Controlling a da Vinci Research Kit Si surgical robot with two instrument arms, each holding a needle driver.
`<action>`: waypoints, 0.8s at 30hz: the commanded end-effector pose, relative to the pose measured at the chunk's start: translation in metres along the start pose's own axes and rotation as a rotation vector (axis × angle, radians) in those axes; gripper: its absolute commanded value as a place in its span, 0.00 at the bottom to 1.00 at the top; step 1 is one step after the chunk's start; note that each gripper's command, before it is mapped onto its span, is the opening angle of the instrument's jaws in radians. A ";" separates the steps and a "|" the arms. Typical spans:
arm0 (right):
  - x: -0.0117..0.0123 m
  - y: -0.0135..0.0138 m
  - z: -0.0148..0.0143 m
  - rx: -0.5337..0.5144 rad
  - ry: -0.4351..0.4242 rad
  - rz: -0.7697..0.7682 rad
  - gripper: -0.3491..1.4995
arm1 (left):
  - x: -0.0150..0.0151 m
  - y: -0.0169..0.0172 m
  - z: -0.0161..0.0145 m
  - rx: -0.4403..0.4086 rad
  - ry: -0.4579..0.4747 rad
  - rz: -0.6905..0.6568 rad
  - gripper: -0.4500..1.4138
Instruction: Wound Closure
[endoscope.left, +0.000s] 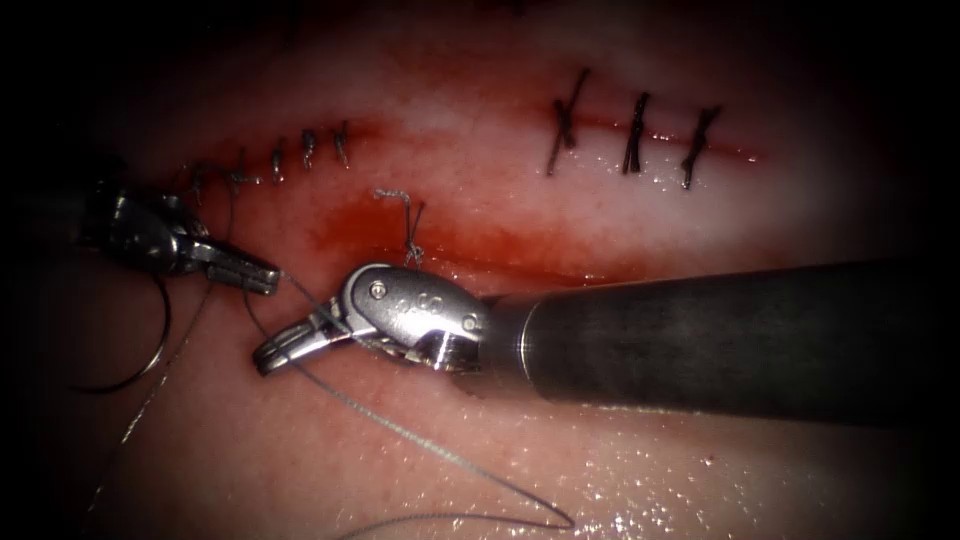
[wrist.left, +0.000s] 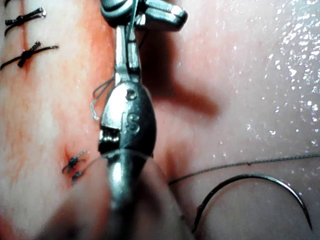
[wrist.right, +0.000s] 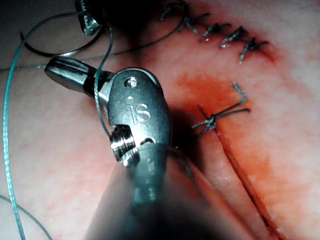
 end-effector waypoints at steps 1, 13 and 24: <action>-0.0002 -0.0002 0.0000 0.004 0.022 0.005 0.00 | -0.0006 0.0004 0.0005 -0.001 -0.001 -0.006 0.00; 0.0015 0.0015 -0.0036 -0.191 0.143 0.045 0.00 | -0.0025 0.0037 0.0022 0.009 -0.032 -0.051 0.00; 0.0015 0.0031 -0.0061 -0.472 0.216 0.115 0.00 | -0.0055 0.0033 0.0052 0.152 -0.007 -0.037 0.00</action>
